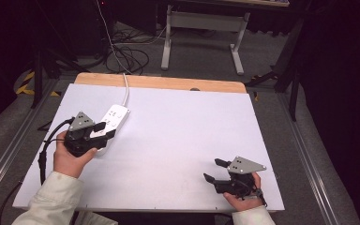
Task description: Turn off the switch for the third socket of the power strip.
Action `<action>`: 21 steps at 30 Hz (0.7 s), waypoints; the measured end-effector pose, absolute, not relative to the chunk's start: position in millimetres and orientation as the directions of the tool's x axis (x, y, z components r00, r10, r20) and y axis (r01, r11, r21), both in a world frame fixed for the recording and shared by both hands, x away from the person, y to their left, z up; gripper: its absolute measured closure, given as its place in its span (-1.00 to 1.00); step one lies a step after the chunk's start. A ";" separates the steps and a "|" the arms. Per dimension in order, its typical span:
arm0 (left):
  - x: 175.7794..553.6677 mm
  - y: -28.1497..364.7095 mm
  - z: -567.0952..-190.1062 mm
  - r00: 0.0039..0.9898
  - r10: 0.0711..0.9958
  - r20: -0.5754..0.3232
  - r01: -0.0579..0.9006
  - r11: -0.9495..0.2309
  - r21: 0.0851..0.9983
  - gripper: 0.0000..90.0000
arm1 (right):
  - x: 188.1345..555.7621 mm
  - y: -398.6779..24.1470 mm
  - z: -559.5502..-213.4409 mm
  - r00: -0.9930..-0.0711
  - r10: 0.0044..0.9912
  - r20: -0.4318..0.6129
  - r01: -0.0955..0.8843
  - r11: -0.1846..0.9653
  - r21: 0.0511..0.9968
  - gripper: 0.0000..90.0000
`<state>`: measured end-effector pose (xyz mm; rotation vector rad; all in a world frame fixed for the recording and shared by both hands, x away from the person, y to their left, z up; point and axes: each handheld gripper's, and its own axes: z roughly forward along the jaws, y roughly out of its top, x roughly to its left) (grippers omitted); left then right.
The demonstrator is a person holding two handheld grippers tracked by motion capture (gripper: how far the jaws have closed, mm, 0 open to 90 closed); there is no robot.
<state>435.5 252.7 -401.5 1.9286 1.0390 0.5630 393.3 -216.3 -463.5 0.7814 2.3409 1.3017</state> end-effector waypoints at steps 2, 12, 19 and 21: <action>430.4 252.5 -396.5 0.570 0.822 -0.003 0.437 -0.300 0.848 -0.04 | 393.7 -215.8 -463.5 -0.788 0.615 -0.035 0.294 0.425 0.856 -0.27; 408.2 255.4 -387.1 0.642 0.767 0.001 0.414 -0.347 0.841 -0.45 | 393.4 -215.8 -463.4 -0.788 0.615 -0.035 0.294 0.425 0.856 -0.27; 394.4 268.7 -389.0 0.661 0.751 -0.021 0.385 -0.314 0.868 -0.55 | 393.0 -215.9 -462.9 -0.788 0.614 -0.039 0.291 0.427 0.856 -0.27; 389.8 271.6 -389.9 0.659 0.752 -0.030 0.380 -0.298 0.876 -0.55 | 392.9 -215.8 -462.8 -0.789 0.614 -0.039 0.290 0.427 0.856 -0.27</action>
